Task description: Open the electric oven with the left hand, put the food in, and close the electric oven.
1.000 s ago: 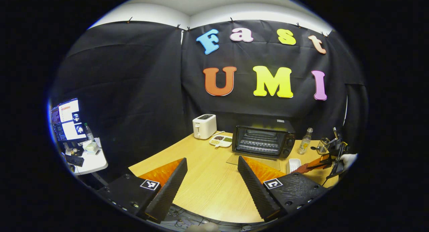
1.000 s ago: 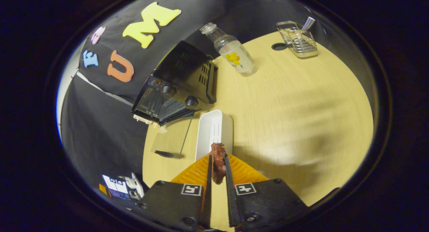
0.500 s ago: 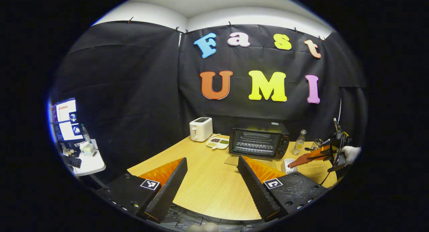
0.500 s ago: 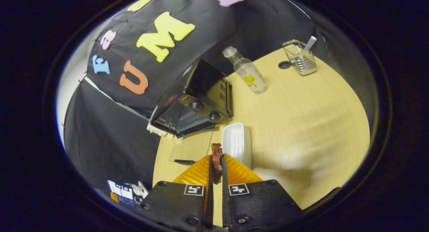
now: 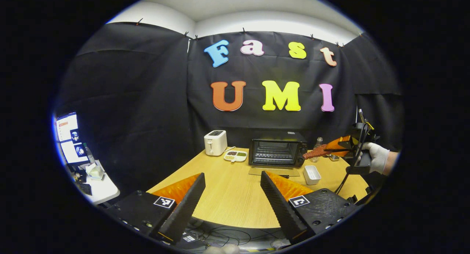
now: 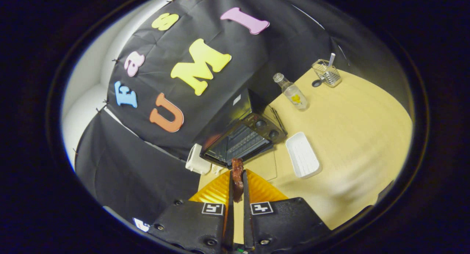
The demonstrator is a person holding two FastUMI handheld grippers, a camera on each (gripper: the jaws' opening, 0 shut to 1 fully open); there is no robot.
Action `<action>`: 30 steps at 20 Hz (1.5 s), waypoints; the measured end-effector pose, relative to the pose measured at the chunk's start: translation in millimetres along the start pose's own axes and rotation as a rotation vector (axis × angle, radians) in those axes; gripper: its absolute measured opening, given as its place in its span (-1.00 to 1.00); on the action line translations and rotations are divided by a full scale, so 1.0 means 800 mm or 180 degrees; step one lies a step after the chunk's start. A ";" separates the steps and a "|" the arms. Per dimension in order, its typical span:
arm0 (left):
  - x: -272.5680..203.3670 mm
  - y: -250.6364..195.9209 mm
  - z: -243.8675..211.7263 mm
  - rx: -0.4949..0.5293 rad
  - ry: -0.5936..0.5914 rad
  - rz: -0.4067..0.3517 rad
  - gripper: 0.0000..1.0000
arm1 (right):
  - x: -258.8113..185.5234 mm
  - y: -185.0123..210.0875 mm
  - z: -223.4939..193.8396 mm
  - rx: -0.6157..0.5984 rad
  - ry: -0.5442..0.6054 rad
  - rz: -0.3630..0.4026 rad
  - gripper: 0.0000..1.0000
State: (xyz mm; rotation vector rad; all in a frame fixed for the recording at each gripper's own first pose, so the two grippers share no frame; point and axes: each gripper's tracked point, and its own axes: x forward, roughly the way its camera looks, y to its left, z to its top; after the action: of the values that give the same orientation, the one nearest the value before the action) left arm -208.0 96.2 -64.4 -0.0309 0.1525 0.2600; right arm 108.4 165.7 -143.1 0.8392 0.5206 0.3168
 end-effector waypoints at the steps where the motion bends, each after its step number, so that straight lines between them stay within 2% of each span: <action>1: -0.002 0.003 0.004 0.0011 -0.0014 -0.0022 0.94 | 0.009 0.010 -0.011 0.0070 0.0004 0.0018 -0.73; 4: 0.003 0.017 0.008 0.0057 -0.0023 -0.0008 0.93 | 0.046 0.037 -0.032 0.0170 -0.0033 0.0069 -0.73; 8: 0.019 0.034 0.011 0.0026 0.0020 0.0052 0.93 | 0.125 0.051 -0.042 0.0401 -0.0171 0.0066 -0.73; 14: 0.064 0.070 0.013 0.0076 0.0127 0.0236 0.94 | 0.258 0.041 -0.046 0.0723 -0.0375 -0.0098 -0.73; 18: 0.102 0.084 0.013 0.0011 0.0182 0.0305 0.93 | 0.333 0.028 -0.042 0.0798 -0.0446 -0.0178 -0.72; 23: 0.139 0.091 0.004 -0.0064 0.0263 0.0329 0.94 | 0.392 0.016 -0.017 0.0596 -0.0623 -0.0308 -0.72; 30: 0.165 0.085 -0.010 -0.0125 0.0382 0.0296 0.94 | 0.431 0.003 0.002 0.0282 -0.0811 -0.0414 -0.67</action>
State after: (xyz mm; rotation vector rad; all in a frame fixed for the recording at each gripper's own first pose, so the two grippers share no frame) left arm -100.3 195.1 -93.1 -0.0786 0.2685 0.3541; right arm 395.1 325.9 -247.2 0.9120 0.3507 0.0658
